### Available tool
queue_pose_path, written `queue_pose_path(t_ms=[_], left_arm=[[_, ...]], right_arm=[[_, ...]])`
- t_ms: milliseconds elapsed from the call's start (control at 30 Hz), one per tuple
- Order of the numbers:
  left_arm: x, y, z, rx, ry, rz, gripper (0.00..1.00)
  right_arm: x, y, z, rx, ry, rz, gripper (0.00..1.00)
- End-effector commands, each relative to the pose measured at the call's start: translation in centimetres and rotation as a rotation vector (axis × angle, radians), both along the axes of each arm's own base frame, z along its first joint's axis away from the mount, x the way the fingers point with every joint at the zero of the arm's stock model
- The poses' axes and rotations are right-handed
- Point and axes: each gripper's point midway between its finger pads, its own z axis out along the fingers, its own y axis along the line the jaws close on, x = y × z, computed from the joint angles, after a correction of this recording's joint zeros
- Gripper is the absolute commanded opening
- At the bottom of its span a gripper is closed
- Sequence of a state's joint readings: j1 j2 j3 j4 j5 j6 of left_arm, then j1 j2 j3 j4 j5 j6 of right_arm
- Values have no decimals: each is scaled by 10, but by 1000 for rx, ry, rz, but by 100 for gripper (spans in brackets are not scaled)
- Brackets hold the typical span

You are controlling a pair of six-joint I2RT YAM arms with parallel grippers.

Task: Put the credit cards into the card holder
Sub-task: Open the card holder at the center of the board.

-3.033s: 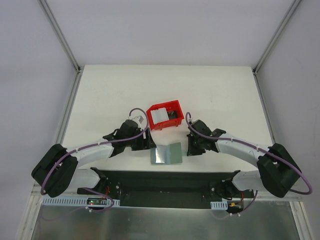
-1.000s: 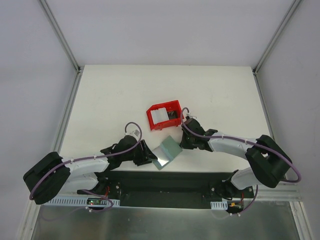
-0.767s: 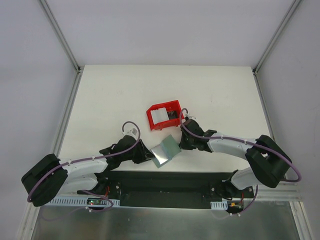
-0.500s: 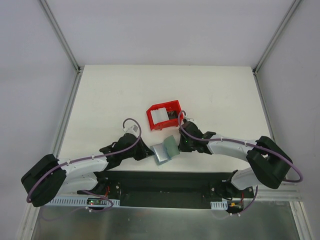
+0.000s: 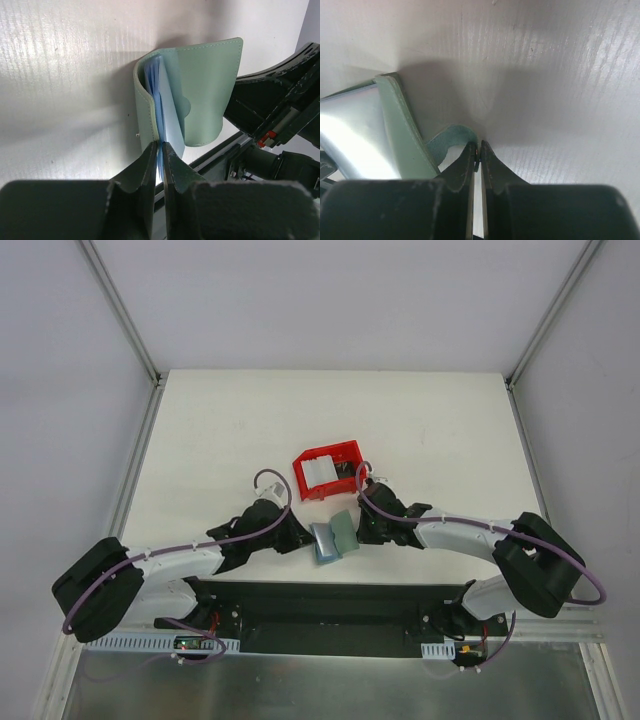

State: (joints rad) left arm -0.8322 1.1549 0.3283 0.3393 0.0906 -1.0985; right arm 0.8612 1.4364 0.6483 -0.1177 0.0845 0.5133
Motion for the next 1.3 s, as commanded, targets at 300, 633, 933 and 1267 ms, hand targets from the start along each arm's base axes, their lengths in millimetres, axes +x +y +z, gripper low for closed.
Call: queue_pose_path(t_ms=[300, 633, 933, 1267], left_arm=[[0, -1, -3, 59, 5, -19, 11], [0, 6, 10, 79, -66, -49, 0], [-4, -3, 31, 72, -117, -148, 0], [-6, -8, 34, 83, -120, -200, 0]], right_arm=[[-46, -39, -39, -181, 191, 37, 6], [-41, -38, -29, -181, 163, 47, 7], [-22, -30, 10, -109, 77, 66, 44], [-2, -34, 85, 118, -129, -5, 54]])
